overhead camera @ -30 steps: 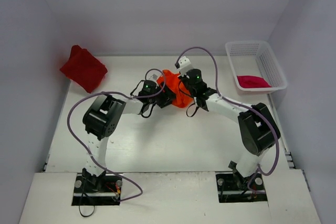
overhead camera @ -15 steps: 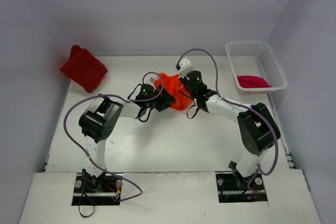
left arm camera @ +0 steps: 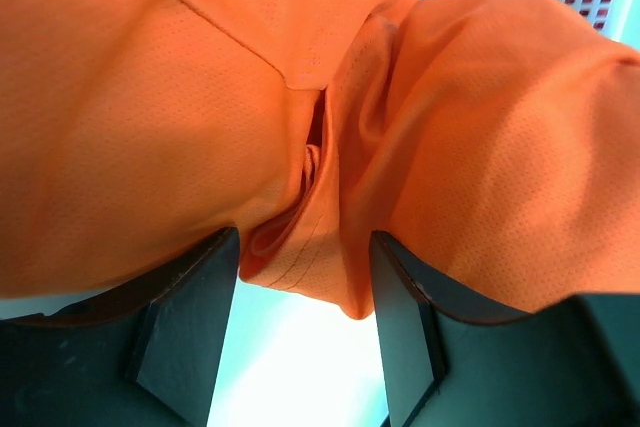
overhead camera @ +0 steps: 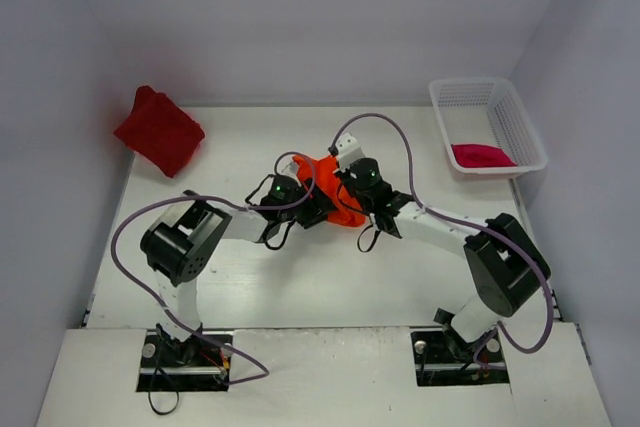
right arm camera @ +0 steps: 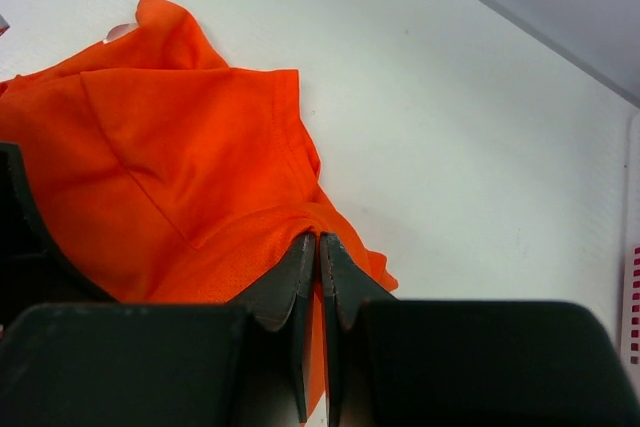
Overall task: Fold and stack the t-shirts
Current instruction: Fold the long partially folded tshirt into a neat square
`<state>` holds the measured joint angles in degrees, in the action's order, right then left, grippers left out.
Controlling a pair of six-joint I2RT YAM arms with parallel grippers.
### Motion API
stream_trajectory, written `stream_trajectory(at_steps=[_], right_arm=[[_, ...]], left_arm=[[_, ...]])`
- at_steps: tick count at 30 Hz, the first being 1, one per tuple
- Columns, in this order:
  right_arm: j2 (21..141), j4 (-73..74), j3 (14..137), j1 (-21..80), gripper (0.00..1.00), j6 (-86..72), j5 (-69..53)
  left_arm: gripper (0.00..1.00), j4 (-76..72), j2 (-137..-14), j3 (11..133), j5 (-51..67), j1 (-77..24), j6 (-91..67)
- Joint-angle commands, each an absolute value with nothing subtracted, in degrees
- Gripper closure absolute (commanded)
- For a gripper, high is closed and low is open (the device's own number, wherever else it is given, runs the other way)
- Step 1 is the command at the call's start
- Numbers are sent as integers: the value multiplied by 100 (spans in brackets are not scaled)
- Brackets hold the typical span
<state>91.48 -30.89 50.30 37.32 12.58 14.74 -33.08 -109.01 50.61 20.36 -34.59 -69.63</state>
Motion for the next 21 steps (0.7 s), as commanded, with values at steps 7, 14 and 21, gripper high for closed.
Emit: stream_trajectory(at_steps=[7, 14, 21], right_arm=[[8543, -3375, 4790, 3885, 100, 1028, 1775], [8315, -3270, 4606, 4113, 100, 967, 1942], [8077, -3112, 4526, 4324, 100, 914, 2092]], left_arm=[[50, -3322, -10170, 4571, 1609, -3805, -7084], [50, -3331, -9827, 4106, 1345, -4017, -7198], [50, -3305, -9484, 3815, 1160, -4113, -7251]])
